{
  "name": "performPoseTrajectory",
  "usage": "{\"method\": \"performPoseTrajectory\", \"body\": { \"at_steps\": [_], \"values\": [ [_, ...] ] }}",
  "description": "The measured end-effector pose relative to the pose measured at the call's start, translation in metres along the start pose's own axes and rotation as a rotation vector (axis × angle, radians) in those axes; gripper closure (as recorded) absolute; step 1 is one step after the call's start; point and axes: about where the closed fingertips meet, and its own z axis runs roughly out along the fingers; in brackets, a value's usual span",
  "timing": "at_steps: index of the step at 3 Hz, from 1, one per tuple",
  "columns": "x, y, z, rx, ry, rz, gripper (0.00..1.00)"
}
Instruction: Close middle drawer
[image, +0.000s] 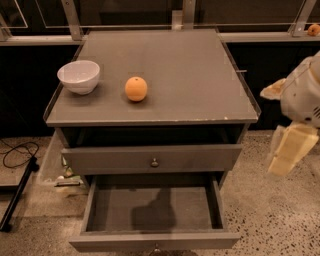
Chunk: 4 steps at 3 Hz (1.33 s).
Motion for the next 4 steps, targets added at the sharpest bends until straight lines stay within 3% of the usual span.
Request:
{"method": "performPoseTrajectory", "body": {
  "at_steps": [1,3,4],
  "values": [
    [0.017,0.028,0.035,-0.005,-0.016,0.007,0.19],
    [0.029,0.086,0.141,-0.040,-0.126,-0.004,0.66],
    [0.030,0.086,0.143,-0.030,-0.122,-0.002,0.89]
  ]
}}
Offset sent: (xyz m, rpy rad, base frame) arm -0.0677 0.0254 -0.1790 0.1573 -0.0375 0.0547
